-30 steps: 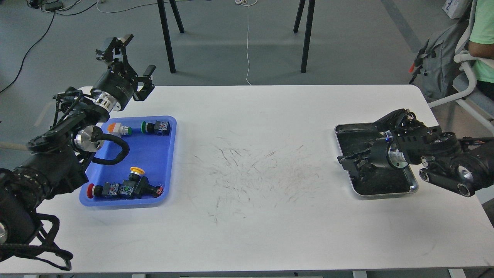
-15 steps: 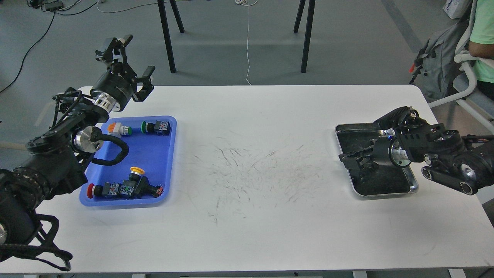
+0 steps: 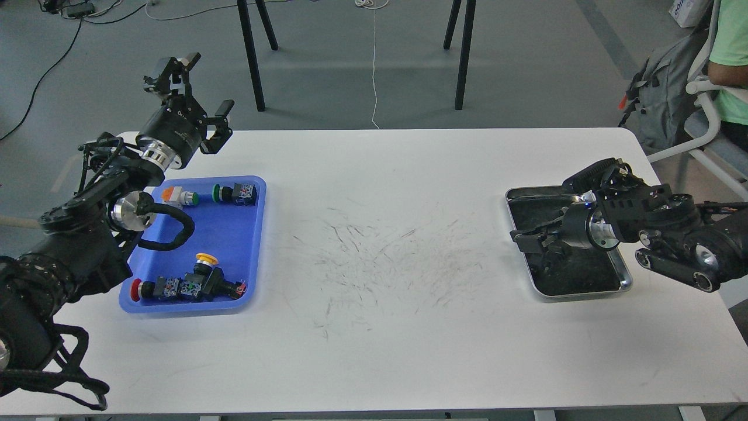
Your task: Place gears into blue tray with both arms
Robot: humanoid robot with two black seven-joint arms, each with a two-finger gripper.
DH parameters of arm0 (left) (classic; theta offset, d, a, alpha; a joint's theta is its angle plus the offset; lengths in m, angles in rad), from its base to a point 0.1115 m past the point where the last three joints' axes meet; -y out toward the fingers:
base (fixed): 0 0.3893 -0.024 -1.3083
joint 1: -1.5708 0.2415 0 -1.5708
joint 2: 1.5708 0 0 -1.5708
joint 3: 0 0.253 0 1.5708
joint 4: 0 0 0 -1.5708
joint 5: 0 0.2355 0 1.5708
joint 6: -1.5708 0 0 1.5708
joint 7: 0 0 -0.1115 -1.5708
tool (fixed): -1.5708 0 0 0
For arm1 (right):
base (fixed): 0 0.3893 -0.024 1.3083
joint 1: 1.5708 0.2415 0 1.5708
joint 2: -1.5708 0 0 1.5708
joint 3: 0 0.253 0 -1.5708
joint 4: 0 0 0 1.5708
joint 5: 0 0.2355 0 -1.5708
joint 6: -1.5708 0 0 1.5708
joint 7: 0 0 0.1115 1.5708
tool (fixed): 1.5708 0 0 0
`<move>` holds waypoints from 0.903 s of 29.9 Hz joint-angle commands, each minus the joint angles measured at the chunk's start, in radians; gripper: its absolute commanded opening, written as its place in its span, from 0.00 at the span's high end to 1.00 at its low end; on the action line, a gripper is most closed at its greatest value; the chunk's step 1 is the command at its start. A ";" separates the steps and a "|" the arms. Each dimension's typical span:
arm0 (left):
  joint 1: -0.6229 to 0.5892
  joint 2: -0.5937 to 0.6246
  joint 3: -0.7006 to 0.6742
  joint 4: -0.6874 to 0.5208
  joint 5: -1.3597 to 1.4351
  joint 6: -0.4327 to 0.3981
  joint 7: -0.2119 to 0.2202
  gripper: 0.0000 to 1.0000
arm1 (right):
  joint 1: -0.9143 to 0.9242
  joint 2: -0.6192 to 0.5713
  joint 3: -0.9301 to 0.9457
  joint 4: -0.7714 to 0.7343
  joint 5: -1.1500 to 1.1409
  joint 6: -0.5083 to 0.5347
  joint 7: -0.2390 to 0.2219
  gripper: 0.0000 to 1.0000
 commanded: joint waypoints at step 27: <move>0.007 0.001 -0.006 0.000 0.000 0.000 0.000 0.00 | 0.029 -0.042 -0.045 0.028 -0.012 0.024 0.041 0.08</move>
